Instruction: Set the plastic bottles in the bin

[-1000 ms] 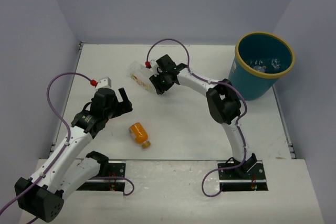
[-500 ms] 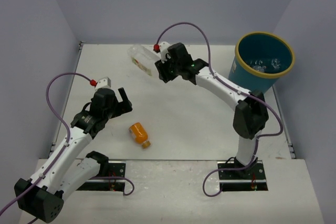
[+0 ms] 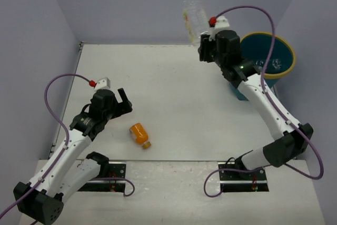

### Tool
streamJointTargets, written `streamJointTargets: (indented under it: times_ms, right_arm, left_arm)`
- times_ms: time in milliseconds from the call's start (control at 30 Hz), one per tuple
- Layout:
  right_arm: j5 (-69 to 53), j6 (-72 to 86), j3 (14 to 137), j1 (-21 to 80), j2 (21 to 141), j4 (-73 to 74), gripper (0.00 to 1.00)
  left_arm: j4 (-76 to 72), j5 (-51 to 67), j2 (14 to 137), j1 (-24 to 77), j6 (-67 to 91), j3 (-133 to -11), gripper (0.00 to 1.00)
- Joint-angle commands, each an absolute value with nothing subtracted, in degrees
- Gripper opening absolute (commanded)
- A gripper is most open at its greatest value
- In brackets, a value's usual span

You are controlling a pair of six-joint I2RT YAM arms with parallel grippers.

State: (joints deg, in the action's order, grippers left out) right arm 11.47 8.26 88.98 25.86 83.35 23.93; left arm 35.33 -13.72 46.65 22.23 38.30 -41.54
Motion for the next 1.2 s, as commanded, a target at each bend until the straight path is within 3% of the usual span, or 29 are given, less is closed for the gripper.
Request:
streamJointTargets:
  times_ms: [0, 333, 467, 600, 700, 933, 1167]
  right_arm:
    - [21.2, 15.3, 85.7, 17.9, 74.5, 25.6, 0.0]
    - [30.4, 20.2, 80.2, 5.1, 68.6, 28.8, 0.0]
    - [30.4, 21.1, 79.7, 3.0, 68.4, 29.8, 0.09]
    - [30.1, 21.5, 79.5, 2.1, 69.0, 30.1, 0.25]
    - [30.0, 21.5, 79.5, 1.8, 69.1, 30.3, 0.47]
    - [28.4, 19.9, 81.4, 1.4, 70.9, 31.5, 0.87]
    - [22.5, 17.8, 82.0, 1.4, 71.0, 31.6, 0.99]
  left_arm:
    - [34.5, -14.5, 46.0, 22.5, 37.7, -41.4, 1.0]
    - [35.0, -14.9, 46.5, 22.4, 37.9, -41.6, 1.0]
    - [35.1, -15.1, 46.5, 22.4, 37.9, -41.7, 1.0]
    - [35.3, -15.4, 46.4, 22.4, 38.0, -41.7, 1.0]
    - [35.7, -15.9, 46.5, 22.4, 38.3, -41.7, 1.0]
    - [36.1, -16.8, 46.9, 22.4, 38.8, -41.9, 1.0]
    - [36.1, -16.8, 46.8, 22.4, 38.8, -42.0, 1.0]
